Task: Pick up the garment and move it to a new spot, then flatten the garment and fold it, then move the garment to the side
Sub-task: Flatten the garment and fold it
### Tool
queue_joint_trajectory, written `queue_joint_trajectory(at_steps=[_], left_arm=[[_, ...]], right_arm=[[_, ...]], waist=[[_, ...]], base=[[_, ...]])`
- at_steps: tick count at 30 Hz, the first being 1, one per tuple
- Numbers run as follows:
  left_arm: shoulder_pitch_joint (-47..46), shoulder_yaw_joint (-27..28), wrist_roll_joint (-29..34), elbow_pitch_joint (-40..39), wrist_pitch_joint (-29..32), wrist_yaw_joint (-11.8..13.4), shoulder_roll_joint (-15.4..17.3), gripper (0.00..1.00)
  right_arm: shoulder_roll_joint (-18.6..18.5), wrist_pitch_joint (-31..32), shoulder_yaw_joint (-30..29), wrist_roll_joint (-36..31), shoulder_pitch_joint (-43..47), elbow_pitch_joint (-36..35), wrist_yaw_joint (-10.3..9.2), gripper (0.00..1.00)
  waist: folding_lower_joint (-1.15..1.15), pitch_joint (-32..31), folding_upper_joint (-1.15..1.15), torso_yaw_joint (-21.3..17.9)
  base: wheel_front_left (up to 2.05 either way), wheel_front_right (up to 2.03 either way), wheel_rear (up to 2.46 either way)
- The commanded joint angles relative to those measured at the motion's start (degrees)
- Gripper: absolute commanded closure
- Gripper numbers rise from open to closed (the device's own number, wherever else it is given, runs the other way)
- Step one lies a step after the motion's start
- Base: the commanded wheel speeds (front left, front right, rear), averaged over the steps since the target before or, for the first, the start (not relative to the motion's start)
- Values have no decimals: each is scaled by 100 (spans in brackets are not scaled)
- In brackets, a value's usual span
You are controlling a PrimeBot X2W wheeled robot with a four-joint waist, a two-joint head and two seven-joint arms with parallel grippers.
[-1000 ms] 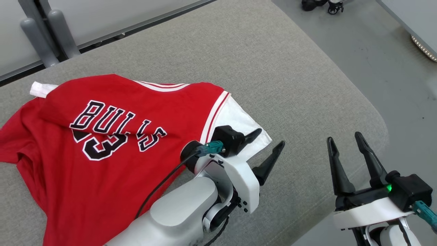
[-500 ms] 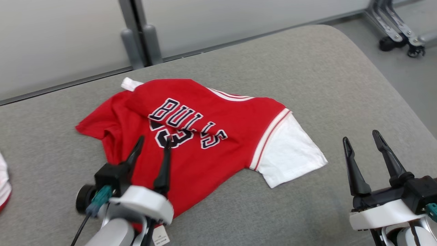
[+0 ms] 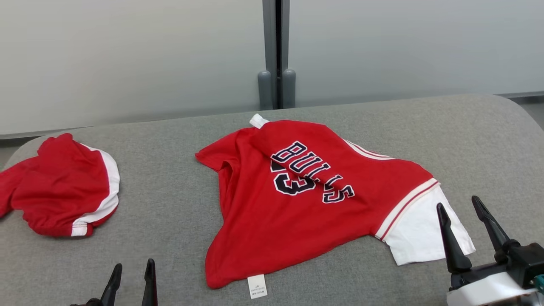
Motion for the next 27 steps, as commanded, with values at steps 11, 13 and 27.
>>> queue_joint_trajectory(at_steps=[11,13,27], left_arm=[[422,1102,820,141,-11,-955,-654,0],[386,1209,904,183,-11,-1046,-718,0],[186,1354,1268,37,-10,-1354,-980,0]], right_arm=[[122,-28,-174,-73,280,166,-1,0],[119,-28,-160,-71,249,184,-1,0],[-84,-28,-144,78,-108,563,-1,0]], waist=[[0,-218,0,69],[0,-209,0,51],[0,-84,0,-52]], base=[[0,0,0],[0,0,0],[0,0,0]])
